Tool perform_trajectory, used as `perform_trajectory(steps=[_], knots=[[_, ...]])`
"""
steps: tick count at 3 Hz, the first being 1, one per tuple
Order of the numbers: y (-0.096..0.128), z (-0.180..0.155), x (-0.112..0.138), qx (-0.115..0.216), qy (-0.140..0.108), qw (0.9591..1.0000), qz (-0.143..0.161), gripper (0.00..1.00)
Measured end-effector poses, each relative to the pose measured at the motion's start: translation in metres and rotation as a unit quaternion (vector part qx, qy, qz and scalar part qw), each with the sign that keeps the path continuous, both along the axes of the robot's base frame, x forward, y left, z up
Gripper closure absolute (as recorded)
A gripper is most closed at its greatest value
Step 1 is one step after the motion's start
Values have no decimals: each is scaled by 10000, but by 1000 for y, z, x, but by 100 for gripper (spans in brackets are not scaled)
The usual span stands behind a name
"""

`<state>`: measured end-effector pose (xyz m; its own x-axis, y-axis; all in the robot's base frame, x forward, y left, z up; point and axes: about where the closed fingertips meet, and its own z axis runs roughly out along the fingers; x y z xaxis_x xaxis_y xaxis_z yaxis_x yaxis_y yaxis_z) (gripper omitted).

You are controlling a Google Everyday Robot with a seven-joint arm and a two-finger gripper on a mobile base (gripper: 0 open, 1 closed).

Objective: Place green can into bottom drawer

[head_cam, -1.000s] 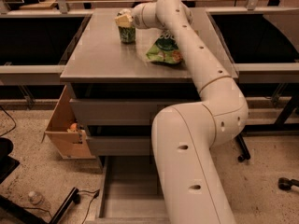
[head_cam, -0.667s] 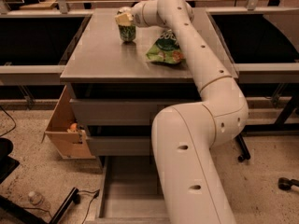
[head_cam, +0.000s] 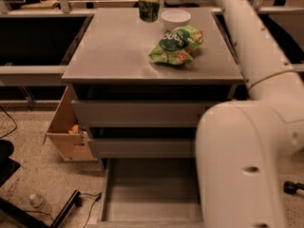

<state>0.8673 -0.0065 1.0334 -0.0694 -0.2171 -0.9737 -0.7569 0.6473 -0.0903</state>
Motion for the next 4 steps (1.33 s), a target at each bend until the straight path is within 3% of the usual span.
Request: perform_trajectory(steps=[1, 2, 3, 4], knots=[[-50, 49, -55, 54, -28, 9997, -235, 100], [-101, 96, -124, -15, -278, 9979, -583, 100], [-130, 100, -185, -186, -365, 9960, -793, 100], [-155, 61, -220, -565, -160, 9915, -1159, 100]])
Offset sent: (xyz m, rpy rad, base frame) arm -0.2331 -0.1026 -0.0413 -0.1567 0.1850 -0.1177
